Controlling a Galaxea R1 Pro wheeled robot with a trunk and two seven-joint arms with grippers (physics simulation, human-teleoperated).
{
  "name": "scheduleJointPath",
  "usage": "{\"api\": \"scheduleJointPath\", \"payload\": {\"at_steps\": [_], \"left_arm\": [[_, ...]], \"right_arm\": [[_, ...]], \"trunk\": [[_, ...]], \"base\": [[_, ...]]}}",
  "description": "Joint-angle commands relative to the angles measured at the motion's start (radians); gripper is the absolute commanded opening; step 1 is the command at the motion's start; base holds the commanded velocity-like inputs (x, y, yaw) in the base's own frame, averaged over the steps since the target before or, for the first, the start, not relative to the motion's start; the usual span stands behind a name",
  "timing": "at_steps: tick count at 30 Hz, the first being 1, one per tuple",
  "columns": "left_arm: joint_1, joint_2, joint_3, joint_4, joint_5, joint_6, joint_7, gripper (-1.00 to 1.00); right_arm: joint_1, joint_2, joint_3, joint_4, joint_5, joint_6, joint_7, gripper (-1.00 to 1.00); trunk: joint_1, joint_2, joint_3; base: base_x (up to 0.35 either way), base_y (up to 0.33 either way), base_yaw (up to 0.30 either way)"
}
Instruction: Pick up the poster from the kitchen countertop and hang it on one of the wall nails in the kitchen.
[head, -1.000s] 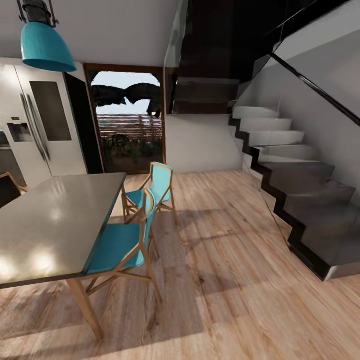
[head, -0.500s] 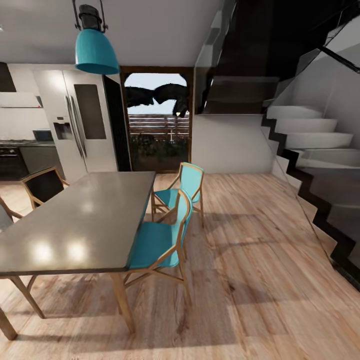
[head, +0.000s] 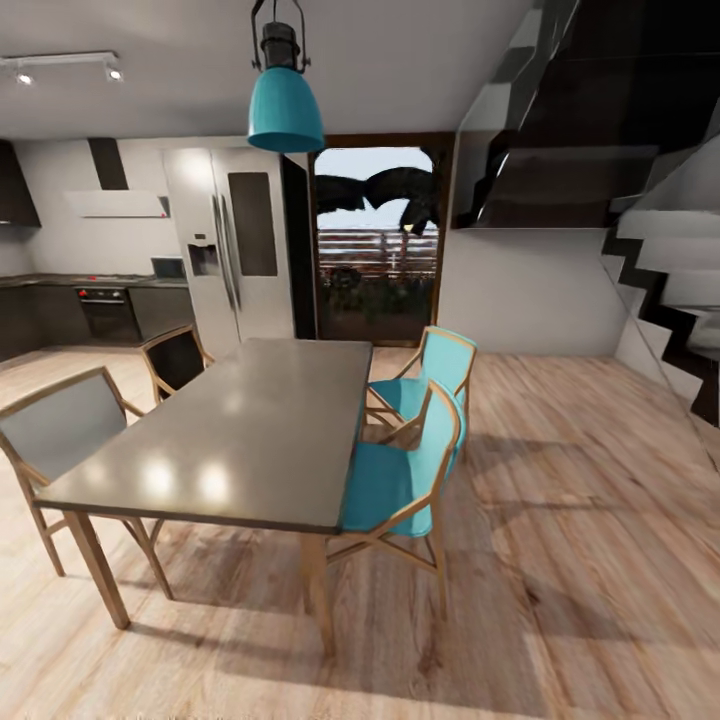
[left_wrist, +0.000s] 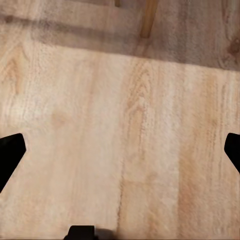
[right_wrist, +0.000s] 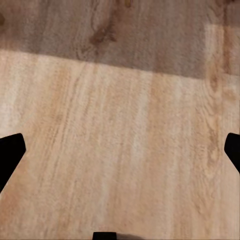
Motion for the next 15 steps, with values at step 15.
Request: {"api": "scheduleJointPath", "payload": {"at_steps": [15], "left_arm": [[0.0,-0.001,0.002,-0.001,0.0,-0.002,0.0,1.0]], "right_arm": [[-0.001,0.0,0.0,0.0,0.003,-0.003,0.0,1.0]], "trunk": [[0.0,-0.001,-0.001]], "base": [[0.0,0.292,0.289]]}}
